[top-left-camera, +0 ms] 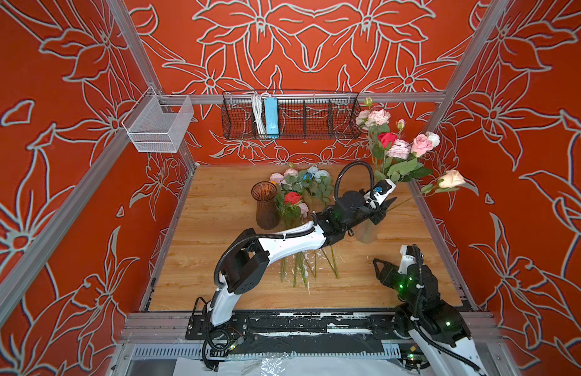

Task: Arrange the flowers into the vase
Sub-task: 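Carry the peach rose over and lower its stem into the clear vase, then open the left gripper to release the peach rose in the vase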

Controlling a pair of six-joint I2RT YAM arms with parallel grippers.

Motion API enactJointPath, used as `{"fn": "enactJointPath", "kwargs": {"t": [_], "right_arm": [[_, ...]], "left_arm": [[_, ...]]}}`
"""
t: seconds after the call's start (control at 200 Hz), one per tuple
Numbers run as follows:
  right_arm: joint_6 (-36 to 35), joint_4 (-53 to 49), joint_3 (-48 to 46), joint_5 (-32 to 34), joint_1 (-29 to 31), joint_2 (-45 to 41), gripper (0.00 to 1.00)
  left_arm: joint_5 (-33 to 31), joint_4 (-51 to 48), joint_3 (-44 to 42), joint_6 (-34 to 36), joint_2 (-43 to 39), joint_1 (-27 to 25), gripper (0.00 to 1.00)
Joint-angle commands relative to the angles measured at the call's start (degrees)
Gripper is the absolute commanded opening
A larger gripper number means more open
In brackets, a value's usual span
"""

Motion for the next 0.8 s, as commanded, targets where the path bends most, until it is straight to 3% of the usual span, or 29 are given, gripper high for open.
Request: {"fn": "enactJointPath", "kwargs": {"t": [0.0, 0.36, 0.505, 0.796], "right_arm": [[-0.35, -0.56, 1.78, 0.83, -0.26, -0.49, 0.54], [-1.23, 0.70, 1.57, -1.36, -0.25, -0.50, 0.53], [-0.98, 0.72, 1.13, -1.55, -0.20, -0.49, 0.53], [-0.16, 0.58, 0.47, -0.98, -0.18, -0.49, 0.53]], "left_arm": [[0.12, 2.25, -0.68, -0.76, -3.79, -0.36, 0.35], [3.67, -1.22, -3.54, -3.98, -10.90, -0.40, 0.35], [0.51, -4.87, -8.55, -5.47, -16.97, -0.40, 0.36], [-11.92, -16.14, -21.24, -9.91, -27.60, -0.36, 0.40]]}}
